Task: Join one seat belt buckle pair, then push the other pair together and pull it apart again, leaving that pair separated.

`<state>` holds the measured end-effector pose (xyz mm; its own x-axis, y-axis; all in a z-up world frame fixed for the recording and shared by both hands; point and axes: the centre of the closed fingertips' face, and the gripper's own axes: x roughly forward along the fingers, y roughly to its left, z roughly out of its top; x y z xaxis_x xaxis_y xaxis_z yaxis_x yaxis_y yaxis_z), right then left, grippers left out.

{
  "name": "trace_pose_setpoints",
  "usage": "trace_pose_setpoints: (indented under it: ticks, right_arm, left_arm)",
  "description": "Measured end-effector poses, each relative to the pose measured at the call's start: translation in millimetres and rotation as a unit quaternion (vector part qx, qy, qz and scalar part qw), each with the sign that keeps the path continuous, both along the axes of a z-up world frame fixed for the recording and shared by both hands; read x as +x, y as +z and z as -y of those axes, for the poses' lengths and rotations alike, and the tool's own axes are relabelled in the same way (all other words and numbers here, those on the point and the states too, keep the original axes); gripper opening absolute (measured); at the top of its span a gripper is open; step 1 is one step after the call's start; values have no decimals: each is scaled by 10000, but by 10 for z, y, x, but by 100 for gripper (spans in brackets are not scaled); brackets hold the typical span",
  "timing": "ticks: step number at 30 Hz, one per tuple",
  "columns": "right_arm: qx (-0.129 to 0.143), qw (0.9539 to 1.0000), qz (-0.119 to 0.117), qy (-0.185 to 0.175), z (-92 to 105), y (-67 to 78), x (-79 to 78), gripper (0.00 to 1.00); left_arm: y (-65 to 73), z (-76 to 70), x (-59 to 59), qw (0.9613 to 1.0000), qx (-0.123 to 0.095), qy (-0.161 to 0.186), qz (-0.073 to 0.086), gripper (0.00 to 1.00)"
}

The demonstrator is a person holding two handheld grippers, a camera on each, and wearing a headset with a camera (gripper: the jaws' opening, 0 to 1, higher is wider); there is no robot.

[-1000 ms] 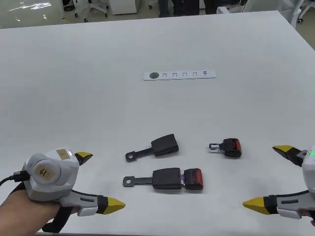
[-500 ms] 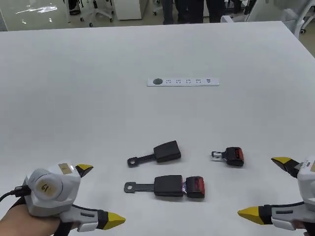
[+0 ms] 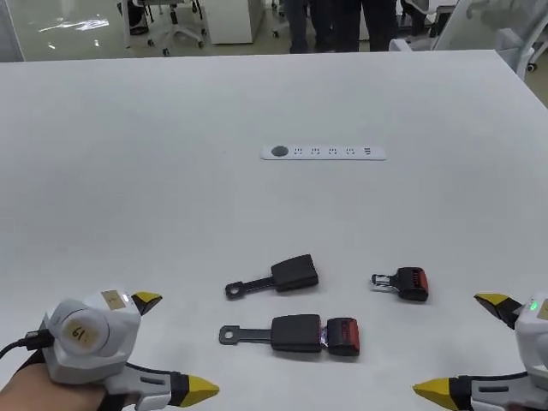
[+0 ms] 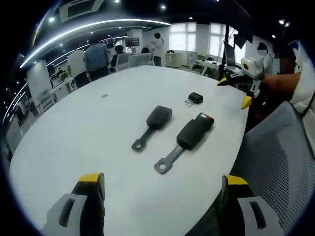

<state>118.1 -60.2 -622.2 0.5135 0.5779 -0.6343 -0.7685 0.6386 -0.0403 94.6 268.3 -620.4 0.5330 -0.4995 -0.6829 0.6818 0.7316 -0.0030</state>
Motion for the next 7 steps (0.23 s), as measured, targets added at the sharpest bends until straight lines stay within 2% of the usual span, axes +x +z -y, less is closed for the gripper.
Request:
trace_pose_setpoints:
  ticks: [6,7]
  right_arm:
    - [-84,9999,119,70,-11,87,62,100]
    - [-201,9996,205,58,46,87,119,100]
  left_arm:
    - [80,-27,40,10000,-8,16,69,100]
    - [88,-26,51,10000,-6,46,79,100]
